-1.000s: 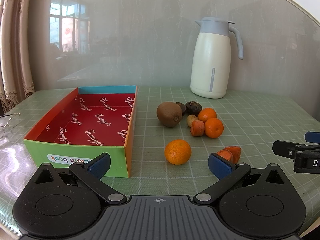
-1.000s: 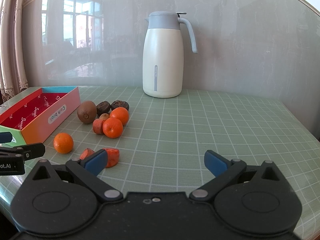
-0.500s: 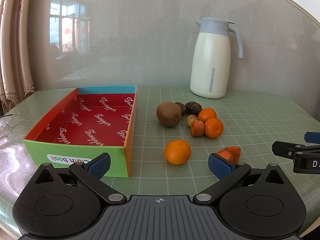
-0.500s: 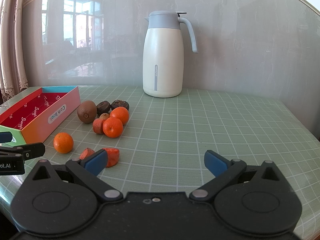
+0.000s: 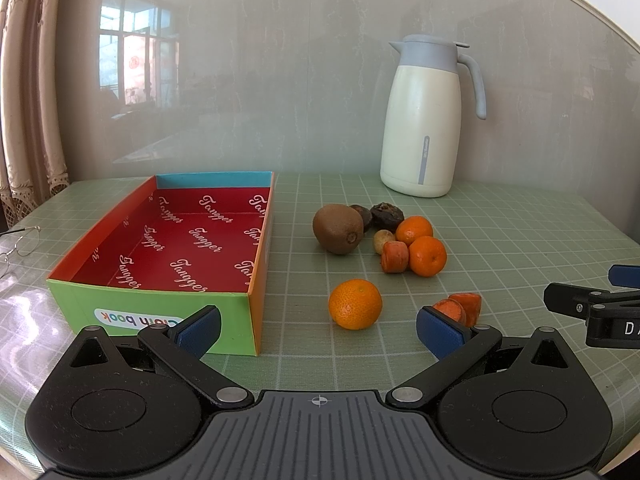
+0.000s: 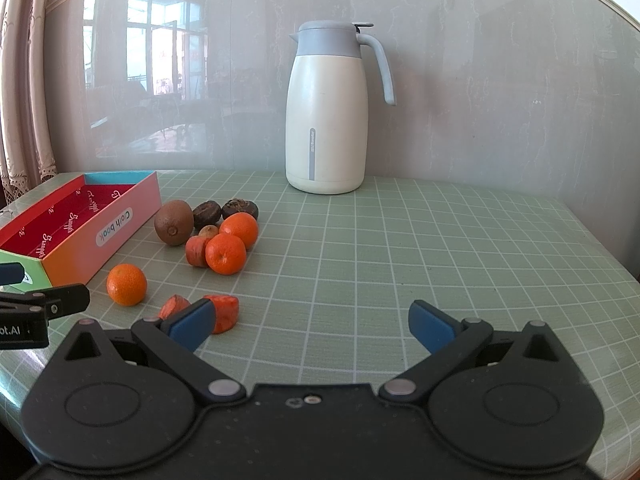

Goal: Organize fruits

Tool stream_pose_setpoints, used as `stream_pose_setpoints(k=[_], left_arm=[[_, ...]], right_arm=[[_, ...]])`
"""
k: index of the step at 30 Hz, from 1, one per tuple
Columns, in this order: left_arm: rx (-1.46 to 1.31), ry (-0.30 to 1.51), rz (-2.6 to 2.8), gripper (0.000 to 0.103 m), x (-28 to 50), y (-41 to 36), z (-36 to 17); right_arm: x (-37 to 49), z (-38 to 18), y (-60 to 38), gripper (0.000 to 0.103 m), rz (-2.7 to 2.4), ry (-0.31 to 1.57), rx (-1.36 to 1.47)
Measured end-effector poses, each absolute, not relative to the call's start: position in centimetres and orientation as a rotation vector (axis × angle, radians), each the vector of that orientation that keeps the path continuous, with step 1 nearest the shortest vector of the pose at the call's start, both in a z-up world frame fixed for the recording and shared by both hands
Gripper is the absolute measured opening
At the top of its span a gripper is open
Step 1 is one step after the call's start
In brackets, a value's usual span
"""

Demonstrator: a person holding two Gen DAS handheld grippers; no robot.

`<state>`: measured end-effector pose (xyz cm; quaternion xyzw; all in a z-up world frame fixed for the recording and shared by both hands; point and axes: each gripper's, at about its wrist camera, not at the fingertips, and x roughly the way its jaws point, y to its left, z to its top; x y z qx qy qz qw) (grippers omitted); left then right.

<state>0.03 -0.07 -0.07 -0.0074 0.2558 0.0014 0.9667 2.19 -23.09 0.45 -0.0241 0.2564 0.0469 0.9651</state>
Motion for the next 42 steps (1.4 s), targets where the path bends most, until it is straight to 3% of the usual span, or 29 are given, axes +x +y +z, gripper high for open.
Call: stream_pose_setpoints(k=[25, 42], left_arm=[[-0.015, 0.521, 0.004, 0.103, 0.1, -0.1, -0.1], [-0.019, 0.568, -0.041, 0.103, 2.2, -1.8, -0.9]], right_arm=[[2.2, 0.4, -23.1, 0.103, 0.093, 0.52, -0.047], [2.8, 0.4, -26.3, 0.103, 0.037, 0.527, 0.1]])
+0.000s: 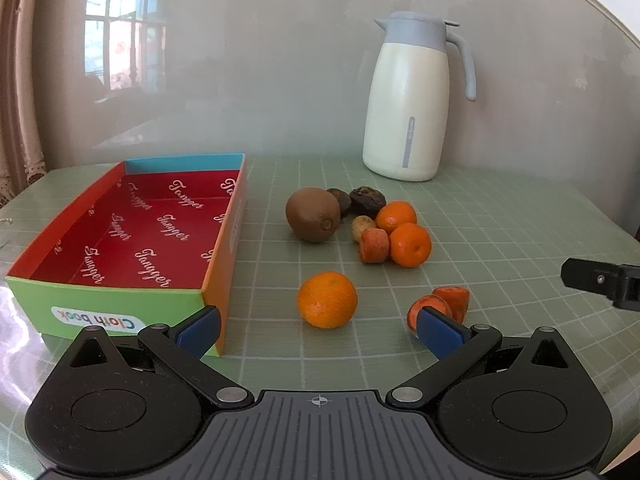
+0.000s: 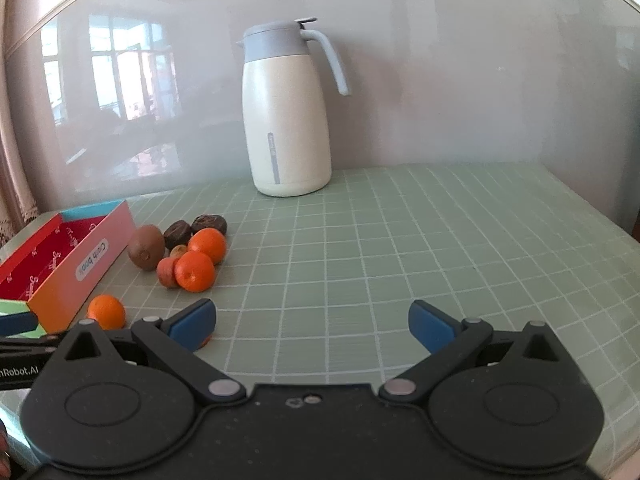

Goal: Organize fruits
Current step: 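Move the left gripper to the large orange and close on it, then carry the orange with the left gripper into the red box and release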

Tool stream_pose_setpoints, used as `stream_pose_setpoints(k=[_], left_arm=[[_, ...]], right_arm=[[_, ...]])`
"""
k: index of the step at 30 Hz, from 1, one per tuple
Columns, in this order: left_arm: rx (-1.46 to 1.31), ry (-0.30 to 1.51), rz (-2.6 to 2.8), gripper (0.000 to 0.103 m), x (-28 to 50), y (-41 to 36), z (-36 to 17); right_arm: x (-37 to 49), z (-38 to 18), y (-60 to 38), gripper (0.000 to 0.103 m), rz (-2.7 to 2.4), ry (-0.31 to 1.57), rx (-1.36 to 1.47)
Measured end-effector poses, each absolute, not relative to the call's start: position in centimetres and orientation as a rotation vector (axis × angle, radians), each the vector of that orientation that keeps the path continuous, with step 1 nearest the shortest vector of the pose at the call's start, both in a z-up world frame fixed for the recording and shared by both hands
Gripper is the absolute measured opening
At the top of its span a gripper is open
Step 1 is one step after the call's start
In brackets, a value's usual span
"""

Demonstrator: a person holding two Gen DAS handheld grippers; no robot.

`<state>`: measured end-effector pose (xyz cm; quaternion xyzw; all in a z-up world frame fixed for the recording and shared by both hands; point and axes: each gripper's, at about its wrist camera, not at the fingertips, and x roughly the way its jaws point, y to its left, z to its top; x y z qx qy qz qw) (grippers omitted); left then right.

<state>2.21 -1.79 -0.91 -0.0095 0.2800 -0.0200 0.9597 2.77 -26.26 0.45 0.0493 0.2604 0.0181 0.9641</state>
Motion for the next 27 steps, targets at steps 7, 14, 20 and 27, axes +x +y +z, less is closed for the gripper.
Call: stream_pose_setpoints(k=[7, 14, 20, 27], left_arm=[[-0.022, 0.572, -0.019, 0.103, 4.0, -2.2, -1.1], [0.011, 0.618, 0.002, 0.101, 6.2, -2.9, -2.3], [0.029, 0.66, -0.001, 0.051, 7.5, -3.2, -3.1], [0.01, 0.661, 0.017, 0.04, 7.1, -2.4, -3.1]], right_arm=[[3.1, 0.5, -27.3, 0.103, 0.025, 0.53, 0.154], [3.0, 0.4, -27.9, 0.103, 0.012, 0.528, 0.171], [3.1, 0.3, -28.7, 0.103, 0.0, 0.531, 0.184], [3.2, 0.2, -29.2, 0.103, -0.001, 0.532, 0.202]])
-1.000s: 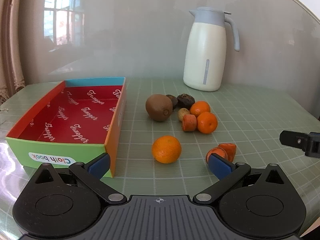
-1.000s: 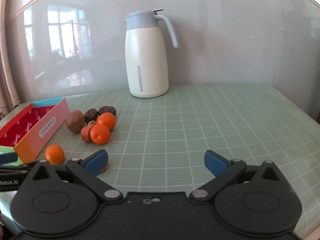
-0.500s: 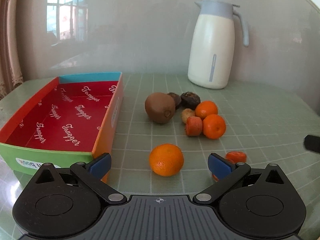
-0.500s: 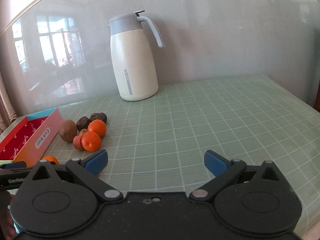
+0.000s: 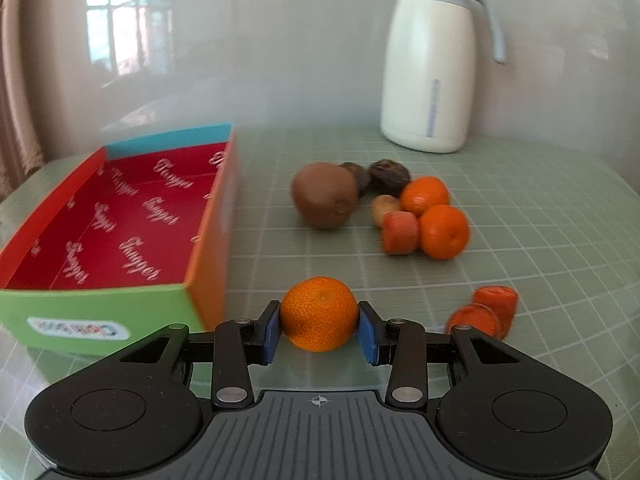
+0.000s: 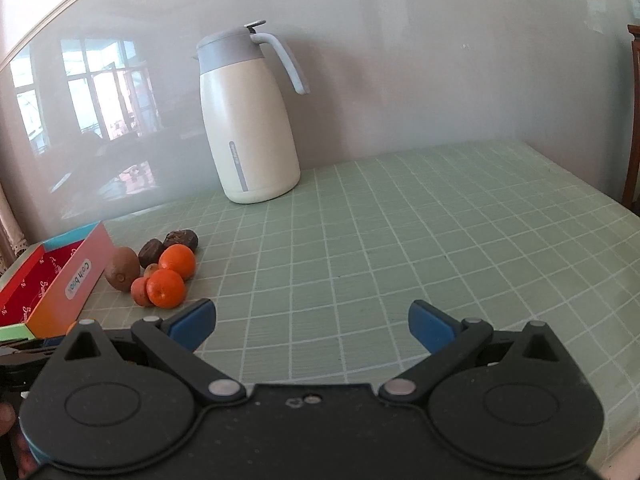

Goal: Organize fruits
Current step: 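Carry the orange with the left gripper into the red box and release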

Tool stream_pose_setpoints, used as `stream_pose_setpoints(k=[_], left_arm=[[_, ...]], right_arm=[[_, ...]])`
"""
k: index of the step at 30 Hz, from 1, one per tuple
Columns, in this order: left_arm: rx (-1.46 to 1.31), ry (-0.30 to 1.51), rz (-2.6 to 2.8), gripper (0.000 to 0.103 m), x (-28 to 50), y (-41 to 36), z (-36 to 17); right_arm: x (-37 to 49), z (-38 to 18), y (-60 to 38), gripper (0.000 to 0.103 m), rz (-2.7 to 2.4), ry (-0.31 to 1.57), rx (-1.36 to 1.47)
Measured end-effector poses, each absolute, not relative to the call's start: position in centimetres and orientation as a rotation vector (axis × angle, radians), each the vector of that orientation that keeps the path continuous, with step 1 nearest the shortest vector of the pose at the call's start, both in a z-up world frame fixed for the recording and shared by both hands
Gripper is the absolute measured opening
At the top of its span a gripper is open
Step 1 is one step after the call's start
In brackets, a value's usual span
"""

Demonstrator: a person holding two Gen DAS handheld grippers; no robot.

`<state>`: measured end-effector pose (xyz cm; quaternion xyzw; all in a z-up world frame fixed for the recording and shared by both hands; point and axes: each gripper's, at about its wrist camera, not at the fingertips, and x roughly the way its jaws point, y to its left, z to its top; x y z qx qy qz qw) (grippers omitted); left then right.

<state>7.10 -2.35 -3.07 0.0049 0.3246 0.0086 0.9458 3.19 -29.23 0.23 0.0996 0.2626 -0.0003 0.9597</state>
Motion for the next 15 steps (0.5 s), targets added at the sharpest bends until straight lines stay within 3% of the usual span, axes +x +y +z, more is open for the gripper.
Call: stream_pose_setpoints(k=[15], left_arm=[[0.007, 0.565, 0.053, 0.04, 4.1, -0.3, -1.1]], right_arm=[[3.2, 0.2, -28.0, 0.103, 0.018, 0.537, 0.174]])
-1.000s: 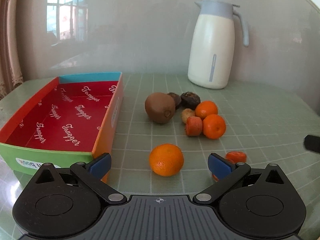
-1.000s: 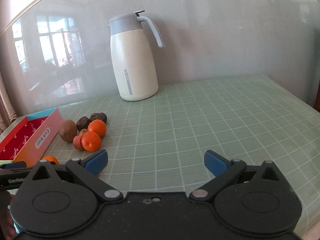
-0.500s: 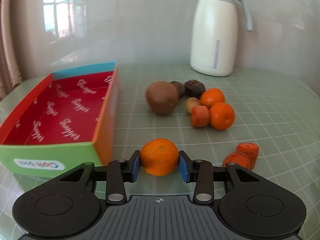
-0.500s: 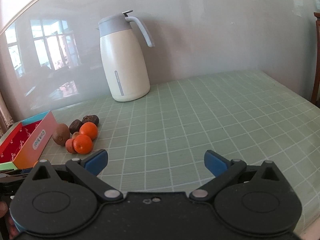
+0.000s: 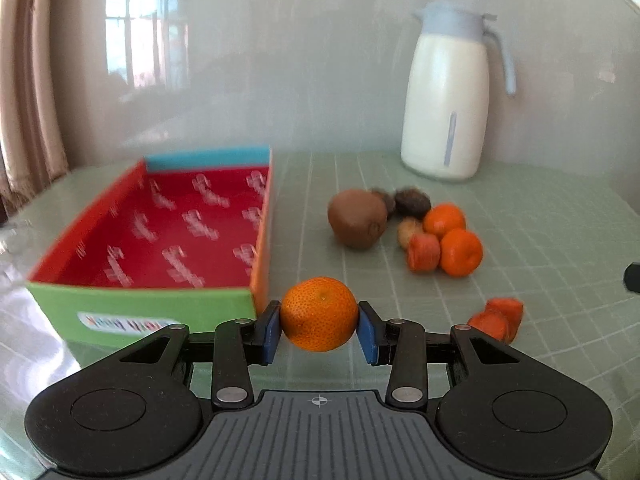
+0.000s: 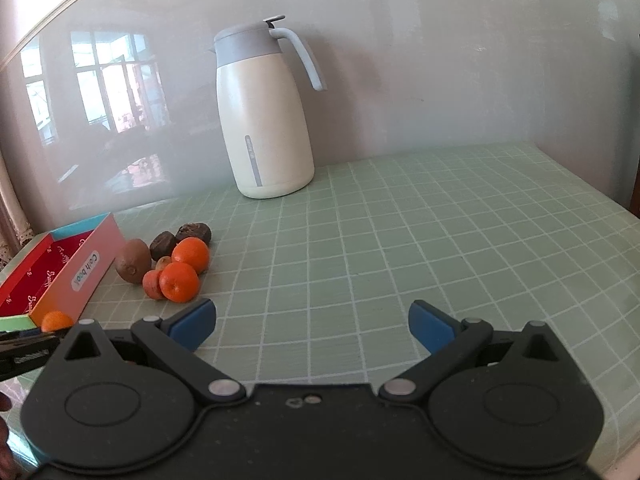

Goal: Organize fruits
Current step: 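Carry the orange with the left gripper into the red box and release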

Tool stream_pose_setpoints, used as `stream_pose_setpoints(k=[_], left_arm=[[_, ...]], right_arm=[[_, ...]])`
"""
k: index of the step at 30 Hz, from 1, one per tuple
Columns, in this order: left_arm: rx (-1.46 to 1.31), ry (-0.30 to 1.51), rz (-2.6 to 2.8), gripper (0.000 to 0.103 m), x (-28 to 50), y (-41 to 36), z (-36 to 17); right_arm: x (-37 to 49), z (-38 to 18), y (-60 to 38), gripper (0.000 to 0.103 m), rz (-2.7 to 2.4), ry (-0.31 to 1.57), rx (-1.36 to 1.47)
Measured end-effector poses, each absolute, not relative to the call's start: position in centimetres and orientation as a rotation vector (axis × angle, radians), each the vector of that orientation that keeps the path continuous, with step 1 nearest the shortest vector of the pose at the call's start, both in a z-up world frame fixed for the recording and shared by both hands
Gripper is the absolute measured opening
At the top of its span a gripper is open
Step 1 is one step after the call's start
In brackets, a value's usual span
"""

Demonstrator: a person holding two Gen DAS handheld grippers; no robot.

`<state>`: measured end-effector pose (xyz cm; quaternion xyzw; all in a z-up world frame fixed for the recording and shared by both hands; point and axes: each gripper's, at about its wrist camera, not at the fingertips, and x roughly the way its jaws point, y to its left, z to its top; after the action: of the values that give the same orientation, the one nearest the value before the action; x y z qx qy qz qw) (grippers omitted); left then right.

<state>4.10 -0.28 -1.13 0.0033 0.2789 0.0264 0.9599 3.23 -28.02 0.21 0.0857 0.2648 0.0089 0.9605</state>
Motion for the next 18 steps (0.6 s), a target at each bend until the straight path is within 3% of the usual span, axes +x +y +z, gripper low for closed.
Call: stream_pose_setpoints(k=[7, 18], left_arm=[[-0.021, 0.437, 0.102, 0.04, 3.0, 2.2, 1.9], [-0.038, 0.484, 0.261, 0.04, 7.5, 9.0, 1.4]], right_arm=[[3.4, 0.2, -27.9, 0.103, 0.02, 0.537, 0.176], [3.9, -0.1, -26.6, 0.103, 0.037, 0.555, 0.143]])
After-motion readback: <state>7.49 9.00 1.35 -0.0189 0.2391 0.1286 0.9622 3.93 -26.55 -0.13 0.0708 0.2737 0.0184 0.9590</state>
